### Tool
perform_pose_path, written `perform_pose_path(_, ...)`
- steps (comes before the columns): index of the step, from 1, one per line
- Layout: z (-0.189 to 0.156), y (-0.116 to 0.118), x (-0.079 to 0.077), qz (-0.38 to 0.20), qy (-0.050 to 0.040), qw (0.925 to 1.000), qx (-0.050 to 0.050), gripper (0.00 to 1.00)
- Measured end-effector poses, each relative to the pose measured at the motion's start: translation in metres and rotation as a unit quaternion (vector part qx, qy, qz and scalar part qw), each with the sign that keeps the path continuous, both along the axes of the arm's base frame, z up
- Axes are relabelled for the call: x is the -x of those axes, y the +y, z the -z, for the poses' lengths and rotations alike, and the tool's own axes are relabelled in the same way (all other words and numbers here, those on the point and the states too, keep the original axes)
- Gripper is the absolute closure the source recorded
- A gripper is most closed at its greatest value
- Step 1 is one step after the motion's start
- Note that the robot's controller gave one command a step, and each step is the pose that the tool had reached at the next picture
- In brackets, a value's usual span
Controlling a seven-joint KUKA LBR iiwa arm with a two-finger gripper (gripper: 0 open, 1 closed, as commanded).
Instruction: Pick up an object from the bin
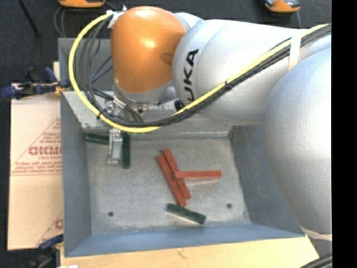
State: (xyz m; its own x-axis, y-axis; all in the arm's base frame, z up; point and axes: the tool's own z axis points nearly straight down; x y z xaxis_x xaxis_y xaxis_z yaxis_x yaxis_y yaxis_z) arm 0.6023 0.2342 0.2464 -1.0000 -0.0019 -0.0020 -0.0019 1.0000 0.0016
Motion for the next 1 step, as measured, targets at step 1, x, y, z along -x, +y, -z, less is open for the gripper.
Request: perform_pose_path(1, 0.1635, -0.0195, -0.0215, 0.027, 0.0027, 0.9996, 0.001, 0.00)
